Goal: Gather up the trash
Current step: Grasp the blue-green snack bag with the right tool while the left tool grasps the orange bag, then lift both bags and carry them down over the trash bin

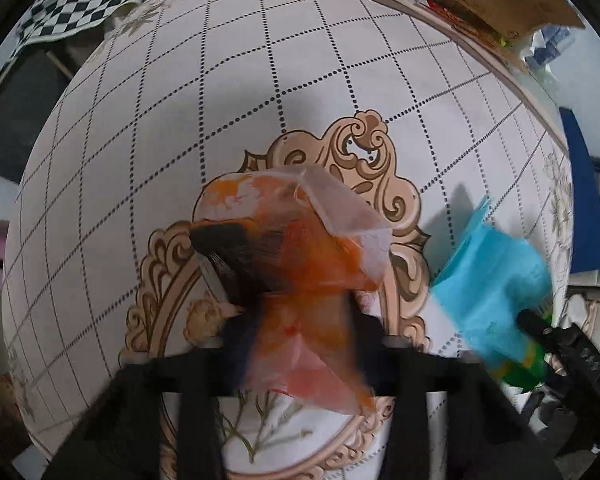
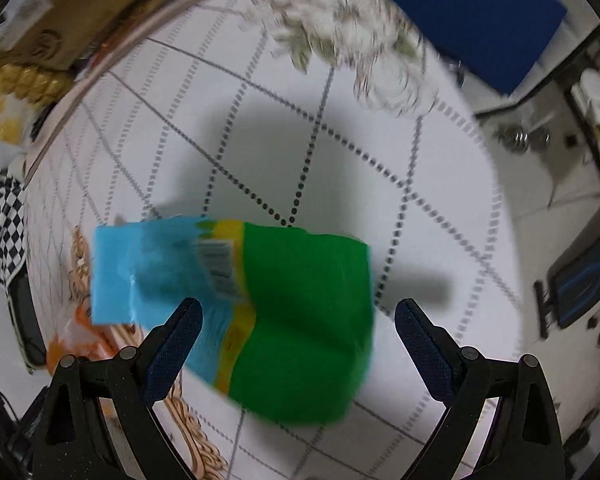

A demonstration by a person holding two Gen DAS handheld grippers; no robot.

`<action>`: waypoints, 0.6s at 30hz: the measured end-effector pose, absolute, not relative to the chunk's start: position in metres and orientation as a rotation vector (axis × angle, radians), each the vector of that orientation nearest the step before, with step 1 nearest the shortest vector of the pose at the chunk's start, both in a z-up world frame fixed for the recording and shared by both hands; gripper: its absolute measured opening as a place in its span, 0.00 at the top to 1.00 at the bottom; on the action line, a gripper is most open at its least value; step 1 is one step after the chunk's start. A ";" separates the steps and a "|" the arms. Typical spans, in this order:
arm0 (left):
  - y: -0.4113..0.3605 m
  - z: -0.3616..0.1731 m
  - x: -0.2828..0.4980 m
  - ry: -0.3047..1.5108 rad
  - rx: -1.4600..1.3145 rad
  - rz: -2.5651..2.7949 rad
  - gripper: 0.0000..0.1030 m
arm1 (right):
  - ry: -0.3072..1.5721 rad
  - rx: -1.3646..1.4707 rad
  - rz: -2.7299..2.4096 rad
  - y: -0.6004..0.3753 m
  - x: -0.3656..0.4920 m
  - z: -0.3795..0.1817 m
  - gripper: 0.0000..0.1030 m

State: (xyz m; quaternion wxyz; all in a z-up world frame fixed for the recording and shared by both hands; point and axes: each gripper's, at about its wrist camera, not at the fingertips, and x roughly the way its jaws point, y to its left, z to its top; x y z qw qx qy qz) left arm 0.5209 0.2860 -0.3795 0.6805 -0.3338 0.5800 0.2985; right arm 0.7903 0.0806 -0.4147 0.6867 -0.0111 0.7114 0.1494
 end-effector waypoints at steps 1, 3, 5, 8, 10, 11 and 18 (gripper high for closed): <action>0.285 -0.379 0.519 1.299 -0.731 0.665 0.77 | 1.573 -0.003 0.333 0.081 0.790 -0.416 0.11; 0.281 -0.376 0.515 1.294 -0.696 0.663 0.85 | 1.539 -0.003 0.364 0.087 0.788 -0.413 0.28; 0.275 -0.368 0.508 1.287 -0.642 0.666 0.90 | 1.514 -0.008 0.375 0.091 0.783 -0.410 0.39; 0.264 -0.354 0.497 1.267 -0.589 0.664 0.93 | 1.469 0.007 0.388 0.089 0.774 -0.402 0.49; 0.255 -0.341 0.490 1.251 -0.542 0.661 0.94 | 1.445 0.029 0.395 0.087 0.768 -0.393 0.54; 0.250 -0.336 0.487 1.243 -0.523 0.656 0.94 | 1.435 0.034 0.399 0.086 0.764 -0.389 0.57; 0.224 -0.295 0.480 1.151 -0.439 0.632 0.94 | 1.318 0.037 0.433 0.077 0.733 -0.339 0.67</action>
